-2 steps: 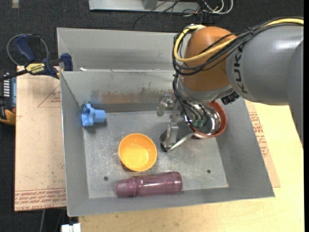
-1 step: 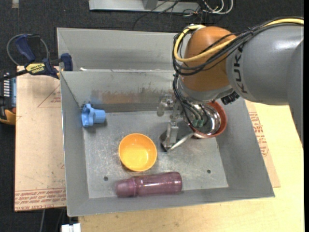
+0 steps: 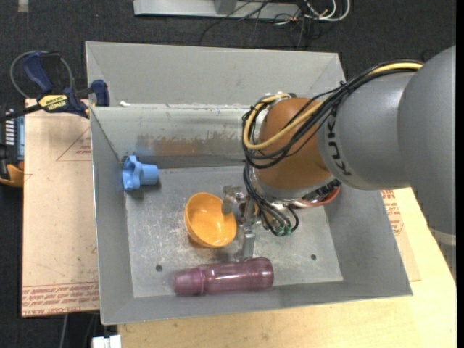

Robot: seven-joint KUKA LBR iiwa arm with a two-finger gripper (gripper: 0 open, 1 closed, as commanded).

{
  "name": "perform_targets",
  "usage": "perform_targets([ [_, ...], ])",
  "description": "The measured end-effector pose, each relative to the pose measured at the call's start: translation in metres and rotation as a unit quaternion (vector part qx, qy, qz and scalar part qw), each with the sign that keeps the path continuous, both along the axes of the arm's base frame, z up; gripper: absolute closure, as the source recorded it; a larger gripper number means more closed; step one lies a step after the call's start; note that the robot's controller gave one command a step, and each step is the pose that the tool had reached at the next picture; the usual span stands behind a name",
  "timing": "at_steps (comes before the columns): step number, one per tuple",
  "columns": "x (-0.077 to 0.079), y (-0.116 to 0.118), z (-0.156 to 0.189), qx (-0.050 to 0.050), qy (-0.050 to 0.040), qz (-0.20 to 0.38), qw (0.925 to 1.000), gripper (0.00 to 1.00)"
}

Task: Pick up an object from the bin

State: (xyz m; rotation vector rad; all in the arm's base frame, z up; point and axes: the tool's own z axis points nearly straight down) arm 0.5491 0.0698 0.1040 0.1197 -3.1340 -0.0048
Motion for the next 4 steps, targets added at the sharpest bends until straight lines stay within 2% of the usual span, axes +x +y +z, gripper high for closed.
perform_targets([
  [1,0.015,-0.0044,0.0052,0.001,-0.0111,0.015,0.9998,1.0],
  [4,0.015,-0.0045,0.0051,0.001,-0.0111,0.015,0.9998,1.0],
])
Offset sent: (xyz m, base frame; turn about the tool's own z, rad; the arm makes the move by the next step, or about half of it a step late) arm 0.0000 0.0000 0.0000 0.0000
